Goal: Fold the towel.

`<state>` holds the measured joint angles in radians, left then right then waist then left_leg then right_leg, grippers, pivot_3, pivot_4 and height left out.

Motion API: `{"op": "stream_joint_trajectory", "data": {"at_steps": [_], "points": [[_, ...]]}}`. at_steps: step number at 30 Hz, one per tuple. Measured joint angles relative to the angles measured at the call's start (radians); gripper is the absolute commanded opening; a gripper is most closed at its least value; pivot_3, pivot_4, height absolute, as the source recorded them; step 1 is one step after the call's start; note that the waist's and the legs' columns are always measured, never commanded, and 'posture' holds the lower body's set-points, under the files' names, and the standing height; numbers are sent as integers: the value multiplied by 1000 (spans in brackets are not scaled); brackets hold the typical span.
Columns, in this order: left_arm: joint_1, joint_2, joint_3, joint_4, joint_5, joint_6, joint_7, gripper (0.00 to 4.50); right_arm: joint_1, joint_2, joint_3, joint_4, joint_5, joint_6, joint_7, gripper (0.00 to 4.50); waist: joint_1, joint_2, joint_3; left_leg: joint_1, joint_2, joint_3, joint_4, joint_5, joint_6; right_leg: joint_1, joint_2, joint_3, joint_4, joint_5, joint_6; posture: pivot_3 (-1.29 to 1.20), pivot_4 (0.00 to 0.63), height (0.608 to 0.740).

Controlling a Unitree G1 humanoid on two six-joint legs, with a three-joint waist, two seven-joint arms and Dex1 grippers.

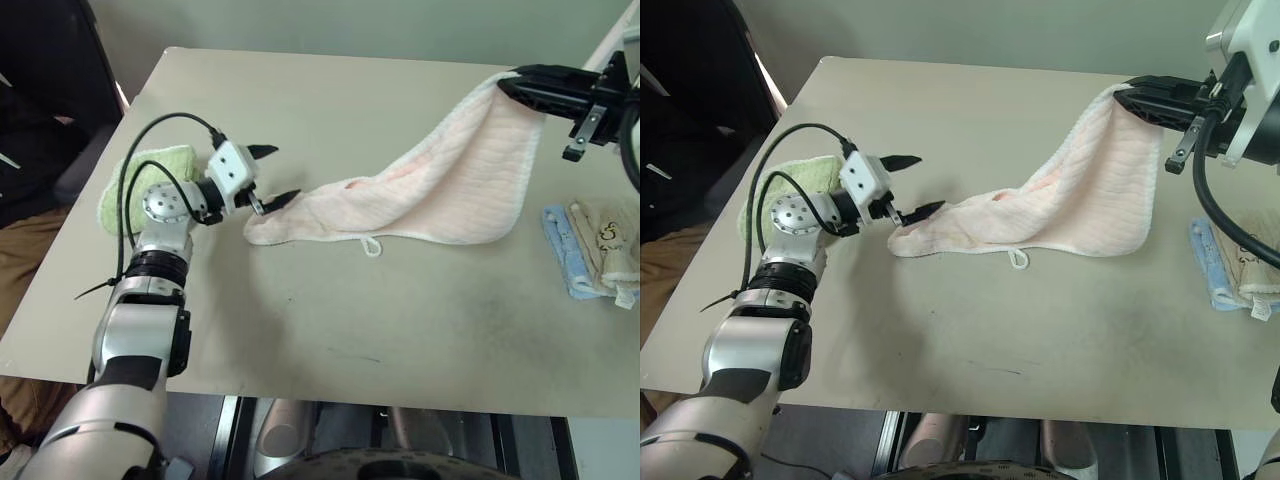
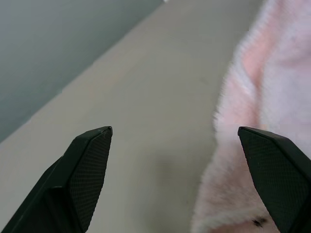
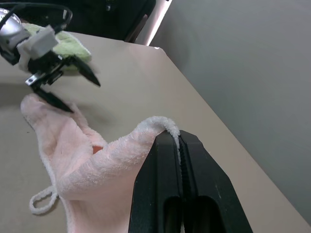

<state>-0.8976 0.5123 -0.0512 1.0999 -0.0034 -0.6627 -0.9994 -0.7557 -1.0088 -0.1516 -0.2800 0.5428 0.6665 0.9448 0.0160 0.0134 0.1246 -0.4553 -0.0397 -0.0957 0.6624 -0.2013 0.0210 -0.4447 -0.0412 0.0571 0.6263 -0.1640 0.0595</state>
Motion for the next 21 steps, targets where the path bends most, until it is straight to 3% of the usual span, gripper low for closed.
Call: {"op": "stream_joint_trajectory", "data": {"at_steps": [15, 21], "points": [[-17, 32, -69, 52, 148, -211, 97, 4475, 44, -9, -2, -10, -20, -11, -4, 0, 2, 0, 0, 0, 0, 0, 1, 1, 0, 0, 0, 0, 0, -1, -5, 0, 150, 740], [-51, 70, -107, 97, 253, -205, 244, 4475, 45, -9, -3, -11, -25, -15, -6, 0, 0, 0, 0, 0, 0, 0, 1, 1, 0, 0, 0, 0, 1, -1, -5, 0, 150, 740]]}}
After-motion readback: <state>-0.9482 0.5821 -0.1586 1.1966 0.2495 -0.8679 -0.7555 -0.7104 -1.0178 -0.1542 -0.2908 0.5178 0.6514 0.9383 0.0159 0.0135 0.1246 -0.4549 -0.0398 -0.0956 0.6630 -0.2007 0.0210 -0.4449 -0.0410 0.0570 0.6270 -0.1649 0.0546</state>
